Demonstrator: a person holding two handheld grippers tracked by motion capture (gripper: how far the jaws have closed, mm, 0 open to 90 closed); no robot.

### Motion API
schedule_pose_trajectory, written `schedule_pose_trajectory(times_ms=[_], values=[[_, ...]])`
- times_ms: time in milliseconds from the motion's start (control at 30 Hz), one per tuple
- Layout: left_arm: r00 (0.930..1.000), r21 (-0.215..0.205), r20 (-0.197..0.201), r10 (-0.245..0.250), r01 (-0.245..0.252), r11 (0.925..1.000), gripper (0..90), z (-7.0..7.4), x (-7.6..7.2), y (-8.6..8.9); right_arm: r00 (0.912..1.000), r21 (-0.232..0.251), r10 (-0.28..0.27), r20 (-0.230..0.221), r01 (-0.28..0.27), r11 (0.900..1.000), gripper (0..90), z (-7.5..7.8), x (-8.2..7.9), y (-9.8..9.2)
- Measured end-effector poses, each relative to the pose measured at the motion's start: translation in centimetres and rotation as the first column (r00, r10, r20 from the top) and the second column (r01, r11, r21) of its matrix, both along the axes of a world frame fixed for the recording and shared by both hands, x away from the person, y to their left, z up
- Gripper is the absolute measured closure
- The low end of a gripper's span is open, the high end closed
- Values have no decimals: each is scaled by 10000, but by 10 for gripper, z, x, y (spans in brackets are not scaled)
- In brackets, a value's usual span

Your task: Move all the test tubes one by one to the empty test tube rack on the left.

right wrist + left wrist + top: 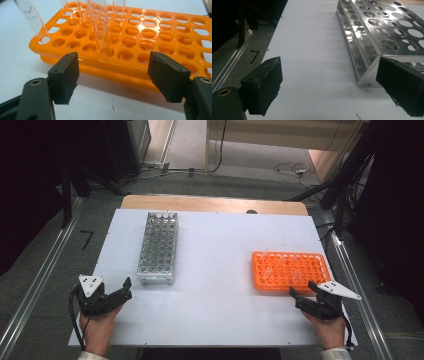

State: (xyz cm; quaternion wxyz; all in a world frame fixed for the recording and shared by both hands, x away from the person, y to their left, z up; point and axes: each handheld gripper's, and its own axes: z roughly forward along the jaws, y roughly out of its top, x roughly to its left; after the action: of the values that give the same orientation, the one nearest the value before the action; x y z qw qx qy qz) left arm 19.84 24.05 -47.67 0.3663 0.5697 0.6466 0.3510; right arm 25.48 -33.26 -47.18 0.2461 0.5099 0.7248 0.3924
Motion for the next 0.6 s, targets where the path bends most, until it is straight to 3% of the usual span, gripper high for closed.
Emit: schedule_pose_trajectory(times_ms=[300, 600], values=[[10000, 18, -16, -8, 8, 10000, 65, 0, 0, 0, 9997, -65, 76, 224, -75, 10000, 334, -2, 11, 5], [10000, 60, -70, -21, 22, 10000, 65, -1, 0, 0, 9982, -221, 292, 532, -281, 9994, 546, -2, 17, 11]])
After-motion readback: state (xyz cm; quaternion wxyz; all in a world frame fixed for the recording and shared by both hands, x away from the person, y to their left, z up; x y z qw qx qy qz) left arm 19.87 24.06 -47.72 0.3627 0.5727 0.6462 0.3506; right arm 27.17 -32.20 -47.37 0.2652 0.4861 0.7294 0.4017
